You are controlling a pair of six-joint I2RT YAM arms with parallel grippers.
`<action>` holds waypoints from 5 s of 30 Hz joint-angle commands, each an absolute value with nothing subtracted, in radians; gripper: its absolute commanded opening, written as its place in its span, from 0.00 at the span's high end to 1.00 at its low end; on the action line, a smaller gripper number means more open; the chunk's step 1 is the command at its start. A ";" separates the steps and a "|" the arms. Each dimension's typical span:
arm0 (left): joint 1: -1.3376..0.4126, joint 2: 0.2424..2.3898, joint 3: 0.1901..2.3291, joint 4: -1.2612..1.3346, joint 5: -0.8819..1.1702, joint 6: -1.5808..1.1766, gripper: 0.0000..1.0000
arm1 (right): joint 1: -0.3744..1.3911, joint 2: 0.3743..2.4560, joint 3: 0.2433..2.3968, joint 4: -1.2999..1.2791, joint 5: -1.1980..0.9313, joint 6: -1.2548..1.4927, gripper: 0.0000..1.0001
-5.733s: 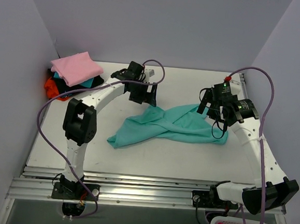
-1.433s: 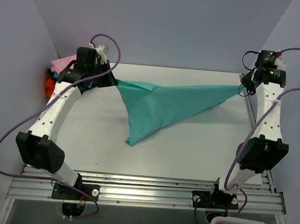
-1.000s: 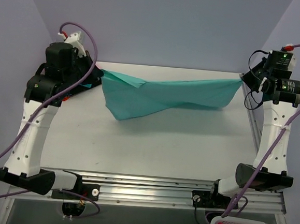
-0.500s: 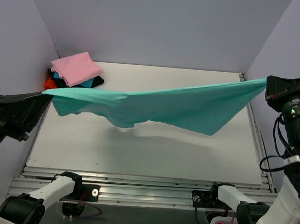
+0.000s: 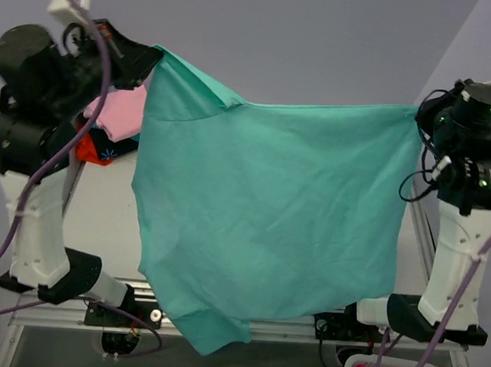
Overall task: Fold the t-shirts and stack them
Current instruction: Flatten the tshirt out, then fold the tshirt
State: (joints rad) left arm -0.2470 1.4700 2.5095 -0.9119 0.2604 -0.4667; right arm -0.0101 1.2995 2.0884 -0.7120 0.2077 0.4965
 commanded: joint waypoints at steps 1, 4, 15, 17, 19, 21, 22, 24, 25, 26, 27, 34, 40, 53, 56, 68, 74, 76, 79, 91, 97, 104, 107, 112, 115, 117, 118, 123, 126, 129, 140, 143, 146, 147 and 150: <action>-0.222 1.538 2.432 -0.813 0.170 -0.433 0.98 | -0.006 1.374 2.028 -0.641 0.333 0.463 1.00; -0.203 1.581 2.281 -0.692 0.155 -0.430 0.98 | -0.006 1.417 1.926 -0.585 0.376 0.474 1.00; -0.169 2.302 2.469 -0.541 0.121 -0.468 0.98 | -0.035 1.710 1.367 -0.093 0.439 0.551 1.00; -0.152 2.531 2.609 -0.597 0.124 -0.497 0.57 | -0.038 1.802 1.388 -0.060 0.463 0.546 1.00; -0.144 2.647 2.739 -0.574 0.126 -0.537 0.06 | -0.040 1.943 1.475 -0.051 0.483 0.545 0.82; -0.133 2.759 2.790 -0.543 0.121 -0.566 0.06 | -0.040 2.047 1.546 -0.060 0.544 0.542 0.12; -0.126 2.799 2.821 -0.511 0.114 -0.577 0.06 | -0.040 2.090 1.605 -0.054 0.569 0.531 0.00; -0.118 2.800 2.806 -0.468 0.114 -0.580 0.06 | -0.040 2.120 1.656 -0.052 0.575 0.517 0.00; -0.114 2.795 2.784 -0.418 0.123 -0.580 0.06 | -0.041 2.135 1.707 -0.063 0.580 0.517 0.00; -0.112 2.787 2.786 -0.411 0.126 -0.581 0.06 | -0.043 2.158 1.730 -0.099 0.587 0.515 0.00; -0.104 2.781 2.790 -0.410 0.130 -0.583 0.06 | -0.041 2.164 1.755 -0.127 0.639 0.520 0.00; -0.061 2.611 2.703 -0.400 0.149 -0.583 0.06 | -0.057 2.056 1.746 -0.192 0.706 0.540 0.00; -0.066 2.406 2.479 -0.419 0.201 -0.601 0.06 | -0.054 1.861 1.649 -0.271 0.674 0.525 0.00; -0.232 2.015 1.727 -0.379 0.167 -0.525 0.20 | 0.021 1.549 1.215 -0.247 0.200 0.681 0.76; -0.250 2.107 1.832 -0.422 0.221 -0.479 0.30 | 0.026 1.689 1.273 -0.268 0.169 0.664 1.00; -0.258 2.447 2.224 -0.468 0.271 -0.456 0.71 | 0.014 2.066 1.419 -0.258 0.236 0.640 1.00; -0.258 2.502 2.240 -0.475 0.279 -0.443 0.81 | 0.005 2.164 1.480 -0.282 0.317 0.684 1.00; -0.256 2.516 2.223 -0.492 0.265 -0.422 0.83 | -0.024 2.196 1.491 -0.269 0.314 0.696 1.00; -0.256 2.522 2.191 -0.526 0.233 -0.400 0.94 | -0.028 2.244 1.514 -0.259 0.313 0.695 1.00; -0.219 2.298 1.752 -0.400 0.101 -0.420 0.98 | -0.048 2.345 1.623 -0.213 0.272 0.683 1.00; -0.204 2.283 1.759 -0.405 0.084 -0.411 0.96 | -0.046 2.358 1.657 -0.213 0.267 0.683 1.00; -0.193 2.310 1.914 -0.478 0.035 -0.428 0.05 | -0.061 2.303 1.640 -0.225 0.316 0.654 0.52; -0.193 2.261 1.951 -0.505 0.009 -0.431 0.06 | -0.067 2.237 1.643 -0.255 0.389 0.623 0.04; -0.193 2.113 1.931 -0.548 -0.077 -0.426 0.06 | -0.100 2.026 1.620 -0.316 0.443 0.606 0.02; -0.193 1.984 1.854 -0.583 -0.135 -0.443 0.06 | -0.106 1.878 1.583 -0.345 0.439 0.586 0.02; -0.198 1.881 1.792 -0.583 -0.137 -0.459 0.06 | -0.106 1.810 1.559 -0.386 0.420 0.580 0.02; -0.202 1.850 1.716 -0.571 -0.137 -0.472 0.06 | -0.106 1.743 1.530 -0.405 0.416 0.581 0.02; -0.262 1.711 1.523 -0.490 -0.002 -0.506 0.04 | -0.106 1.478 1.419 -0.500 0.335 0.646 0.02; -0.305 1.771 1.540 -0.454 0.149 -0.491 0.00 | -0.098 1.344 1.367 -0.531 0.267 0.663 0.05; -0.334 1.908 1.667 -0.474 0.218 -0.492 0.17 | -0.083 1.243 1.324 -0.557 0.235 0.672 0.09; -0.391 2.521 2.442 -0.594 0.342 -0.563 0.91 | -0.072 1.112 1.335 -0.692 0.213 0.692 1.00; -0.376 2.574 2.457 -0.496 0.383 -0.644 0.93 | -0.069 1.078 1.310 -0.727 0.222 0.693 1.00; -0.374 2.635 2.503 -0.473 0.399 -0.666 0.95 | -0.064 1.065 1.301 -0.759 0.235 0.699 1.00; -0.374 2.646 2.506 -0.459 0.406 -0.676 0.95 | -0.064 1.059 1.301 -0.765 0.244 0.699 1.00; -0.376 2.684 2.511 -0.460 0.402 -0.680 0.96 | -0.064 1.060 1.318 -0.782 0.252 0.701 1.00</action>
